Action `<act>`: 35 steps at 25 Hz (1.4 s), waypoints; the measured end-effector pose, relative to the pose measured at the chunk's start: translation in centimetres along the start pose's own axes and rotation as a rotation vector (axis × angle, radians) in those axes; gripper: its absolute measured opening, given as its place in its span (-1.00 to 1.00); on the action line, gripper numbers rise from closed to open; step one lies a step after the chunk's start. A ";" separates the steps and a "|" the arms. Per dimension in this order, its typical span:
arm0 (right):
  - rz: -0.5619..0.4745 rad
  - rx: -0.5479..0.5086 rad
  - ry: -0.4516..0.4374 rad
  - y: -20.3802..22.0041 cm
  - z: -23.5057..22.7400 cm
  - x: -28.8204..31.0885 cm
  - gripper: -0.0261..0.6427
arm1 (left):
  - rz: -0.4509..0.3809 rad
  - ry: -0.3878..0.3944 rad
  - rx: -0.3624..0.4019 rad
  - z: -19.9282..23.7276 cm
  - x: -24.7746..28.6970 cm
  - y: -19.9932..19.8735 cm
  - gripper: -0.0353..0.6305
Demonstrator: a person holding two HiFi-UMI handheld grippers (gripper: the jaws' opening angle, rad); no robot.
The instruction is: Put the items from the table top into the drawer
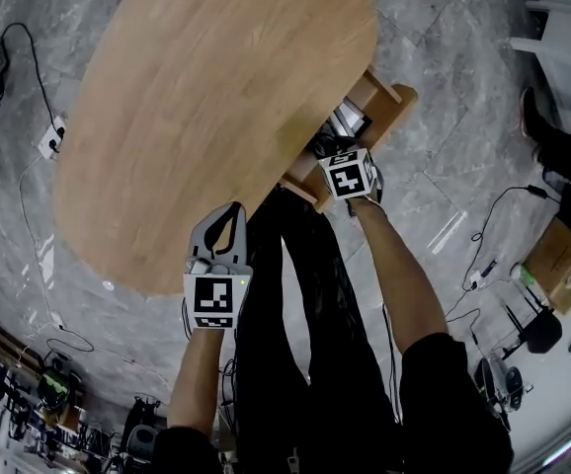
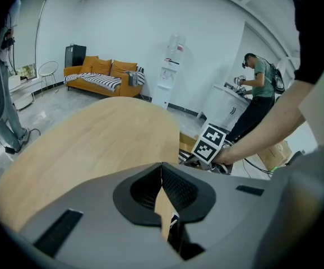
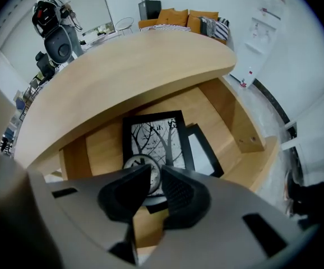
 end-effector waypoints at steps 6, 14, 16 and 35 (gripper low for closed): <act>-0.056 0.107 0.008 -0.4 -0.8 -1.3 -0.43 | -0.002 -0.002 -0.008 0.3 0.0 0.0 -0.85; -0.315 0.239 -0.066 -2.6 -0.2 -10.4 -0.89 | -0.061 -0.015 -0.015 -0.5 -0.2 -2.5 -0.85; -0.369 0.241 -0.094 -3.6 0.8 -12.8 -0.89 | -0.084 -0.024 -0.015 -0.7 -0.6 -3.9 -0.85; -0.807 0.075 -0.210 -16.0 9.4 -39.8 -0.90 | -0.404 -0.162 0.011 -1.9 -14.2 -19.1 -0.85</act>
Point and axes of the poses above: the fingertips, and each gripper's own axes: x forward along the fingers, z to its left, y out of its underside, the point moved 5 cm from there along -x, backward along the fingers, and after that the axes turned 4 degrees about y, right-handed, at the moved point
